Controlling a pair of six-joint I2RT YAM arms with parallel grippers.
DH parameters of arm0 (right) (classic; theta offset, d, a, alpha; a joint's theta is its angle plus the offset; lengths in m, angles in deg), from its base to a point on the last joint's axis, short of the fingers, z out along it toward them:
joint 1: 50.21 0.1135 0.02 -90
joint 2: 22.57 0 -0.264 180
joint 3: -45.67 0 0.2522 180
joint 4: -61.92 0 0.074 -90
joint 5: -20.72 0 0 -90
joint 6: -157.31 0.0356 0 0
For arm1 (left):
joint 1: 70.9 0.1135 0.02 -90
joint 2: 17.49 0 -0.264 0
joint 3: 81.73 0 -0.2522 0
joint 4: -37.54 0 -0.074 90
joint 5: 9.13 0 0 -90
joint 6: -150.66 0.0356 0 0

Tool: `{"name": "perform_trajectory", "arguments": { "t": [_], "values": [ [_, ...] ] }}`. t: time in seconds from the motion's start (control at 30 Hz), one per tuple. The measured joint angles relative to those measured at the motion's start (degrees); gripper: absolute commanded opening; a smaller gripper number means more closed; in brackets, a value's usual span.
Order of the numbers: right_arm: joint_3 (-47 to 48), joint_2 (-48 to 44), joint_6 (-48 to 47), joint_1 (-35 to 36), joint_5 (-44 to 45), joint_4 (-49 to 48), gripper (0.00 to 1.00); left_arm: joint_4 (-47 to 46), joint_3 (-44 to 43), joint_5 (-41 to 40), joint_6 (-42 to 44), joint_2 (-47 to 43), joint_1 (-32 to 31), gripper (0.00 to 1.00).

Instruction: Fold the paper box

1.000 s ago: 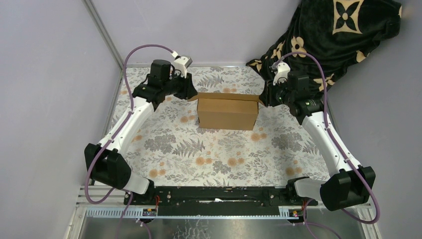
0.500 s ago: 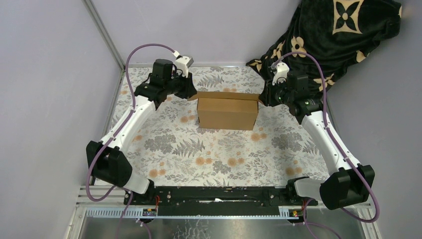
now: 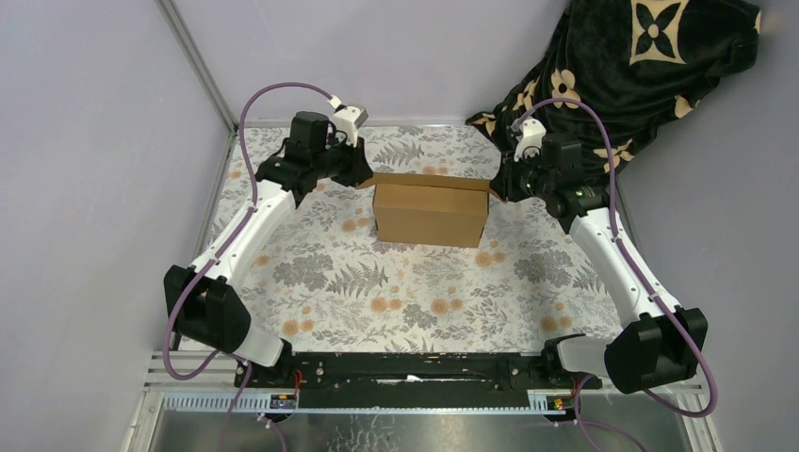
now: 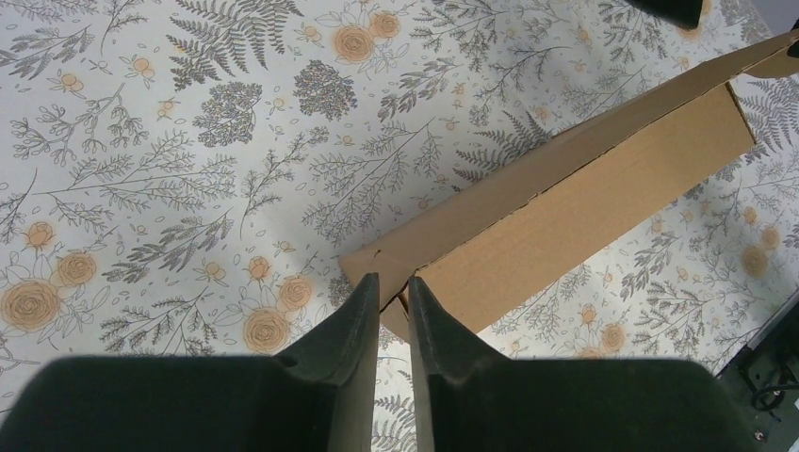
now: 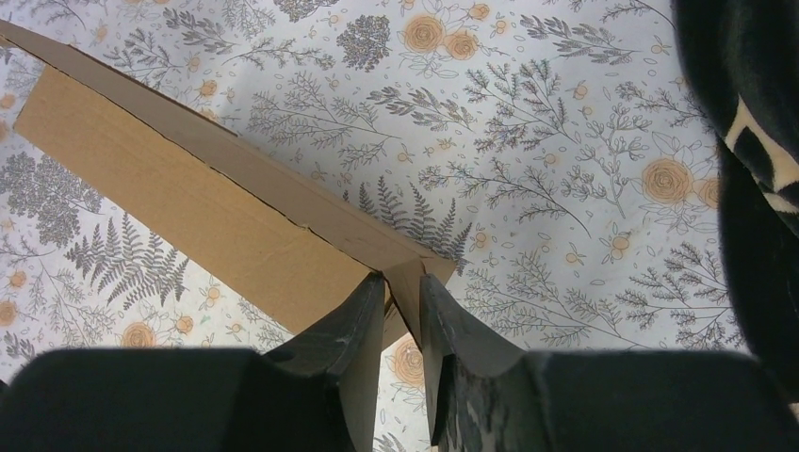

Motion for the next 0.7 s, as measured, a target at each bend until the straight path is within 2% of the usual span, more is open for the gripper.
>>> {"name": "perform_trajectory", "arguments": {
  "t": [0.17,0.3,0.5,0.7],
  "values": [
    [0.0,0.0,0.0,0.0,0.02,0.0,0.33,0.02,-0.04,-0.52,0.07,0.0,-0.28,0.22],
    [0.0,0.0,0.15,0.0,0.09,0.0,0.35,0.26,-0.07,-0.98,0.28,0.0,-0.33,0.28],
    [0.0,0.0,0.15,0.0,0.24,0.04,0.36,0.94,-0.09,-1.66,0.46,0.0,-0.33,0.31],
    [0.0,-0.02,0.15,0.0,0.57,0.07,0.41,1.88,-0.09,-2.32,0.5,0.0,-0.35,0.38]
  ]
}}
